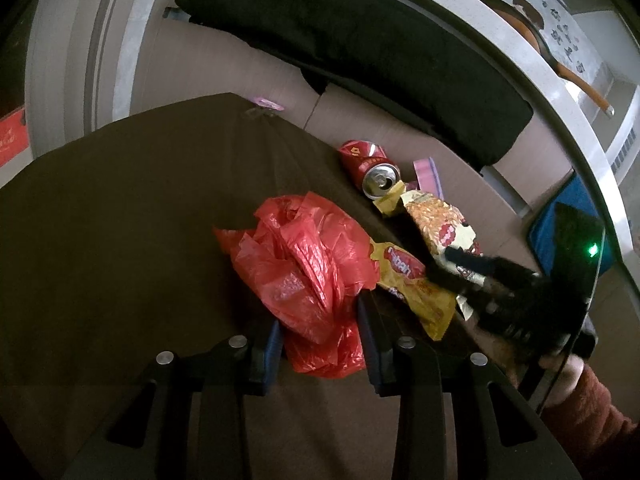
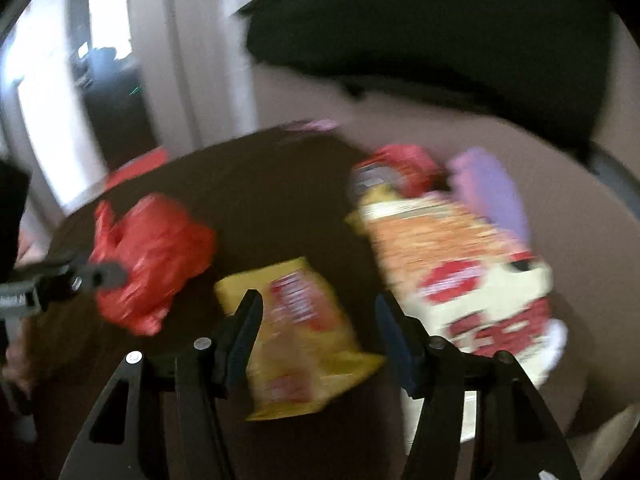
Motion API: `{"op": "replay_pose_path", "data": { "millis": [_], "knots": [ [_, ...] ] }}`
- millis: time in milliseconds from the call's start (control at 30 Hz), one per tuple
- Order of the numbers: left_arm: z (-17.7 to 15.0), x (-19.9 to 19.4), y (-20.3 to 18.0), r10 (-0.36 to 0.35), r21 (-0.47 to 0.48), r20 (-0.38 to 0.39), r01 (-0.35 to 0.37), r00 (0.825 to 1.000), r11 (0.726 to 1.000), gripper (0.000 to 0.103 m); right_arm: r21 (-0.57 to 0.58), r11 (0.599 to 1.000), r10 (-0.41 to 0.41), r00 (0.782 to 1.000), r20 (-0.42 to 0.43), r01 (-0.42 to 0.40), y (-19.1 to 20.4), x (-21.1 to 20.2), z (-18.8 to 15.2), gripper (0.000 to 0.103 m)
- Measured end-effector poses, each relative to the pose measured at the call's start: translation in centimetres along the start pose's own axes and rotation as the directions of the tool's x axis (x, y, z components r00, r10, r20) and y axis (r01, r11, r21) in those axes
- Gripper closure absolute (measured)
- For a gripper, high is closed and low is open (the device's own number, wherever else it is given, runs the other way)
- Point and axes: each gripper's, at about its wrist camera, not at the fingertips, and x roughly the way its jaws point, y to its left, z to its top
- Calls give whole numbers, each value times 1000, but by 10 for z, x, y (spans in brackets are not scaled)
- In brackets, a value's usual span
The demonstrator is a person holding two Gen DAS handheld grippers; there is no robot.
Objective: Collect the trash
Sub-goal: 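Grasp the yellow Nabati snack packet with the right gripper while the left gripper holds the red bag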
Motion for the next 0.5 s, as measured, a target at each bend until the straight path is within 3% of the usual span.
{"op": "replay_pose_path", "data": {
  "millis": [100,433,500],
  "knots": [
    [0,-6,-1,-1,2,3,1,1000,1000,68,-42,999,-17,999,-45,16,10,16,-4,47],
    [3,-12,6,5,-18,20,-5,1000,1000,68,25,1000,9,996,-91,-6,4,29,-10,42],
    [2,-12,6,5,-21,16,-4,1000,1000,68,42,999,12,994,-113,-8,2,34,-11,31]
  ]
}}
